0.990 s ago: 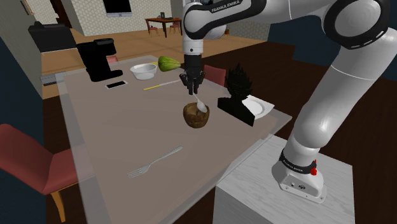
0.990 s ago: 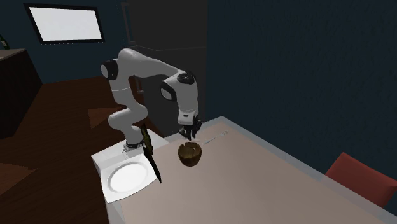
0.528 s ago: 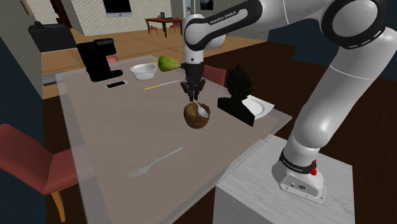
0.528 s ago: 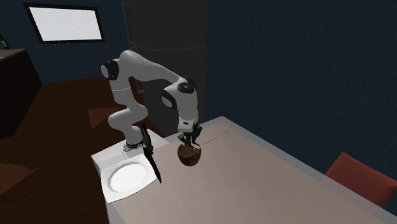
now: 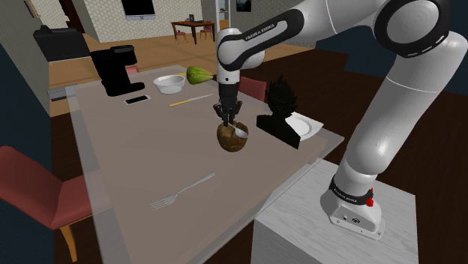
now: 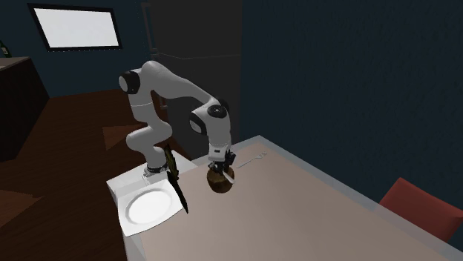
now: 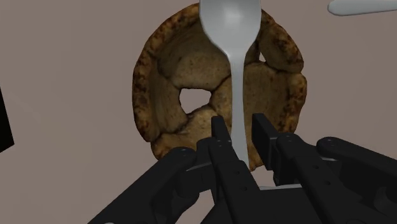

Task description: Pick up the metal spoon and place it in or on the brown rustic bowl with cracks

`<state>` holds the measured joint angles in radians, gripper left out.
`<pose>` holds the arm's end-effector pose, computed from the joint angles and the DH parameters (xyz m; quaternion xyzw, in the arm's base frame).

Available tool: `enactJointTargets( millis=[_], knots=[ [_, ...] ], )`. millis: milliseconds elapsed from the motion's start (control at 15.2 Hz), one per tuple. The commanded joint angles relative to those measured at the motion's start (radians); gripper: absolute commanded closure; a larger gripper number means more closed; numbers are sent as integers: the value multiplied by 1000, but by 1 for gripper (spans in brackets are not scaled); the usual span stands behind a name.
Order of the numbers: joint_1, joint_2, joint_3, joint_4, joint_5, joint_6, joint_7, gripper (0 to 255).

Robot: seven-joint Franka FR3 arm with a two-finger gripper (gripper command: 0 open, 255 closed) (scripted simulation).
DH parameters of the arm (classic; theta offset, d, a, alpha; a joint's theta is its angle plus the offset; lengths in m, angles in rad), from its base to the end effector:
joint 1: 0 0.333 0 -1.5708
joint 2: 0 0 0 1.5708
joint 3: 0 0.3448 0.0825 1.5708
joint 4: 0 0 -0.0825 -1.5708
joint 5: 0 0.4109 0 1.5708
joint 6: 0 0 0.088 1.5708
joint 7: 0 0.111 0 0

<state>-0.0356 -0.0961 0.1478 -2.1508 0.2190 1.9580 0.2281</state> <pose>0.5238 0.0755 0.4477 -0.9891 0.1043 0.0631 0.0826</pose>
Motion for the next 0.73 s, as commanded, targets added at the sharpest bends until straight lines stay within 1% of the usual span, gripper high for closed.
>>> enactJointTargets(
  millis=[0, 264, 330, 660],
  knots=[
    [0, 1, 0, -1, 0, 2, 0, 255],
    [0, 1, 0, -1, 0, 2, 0, 255],
    [0, 1, 0, -1, 0, 2, 0, 0],
    [0, 1, 0, -1, 0, 2, 0, 0]
  ],
)
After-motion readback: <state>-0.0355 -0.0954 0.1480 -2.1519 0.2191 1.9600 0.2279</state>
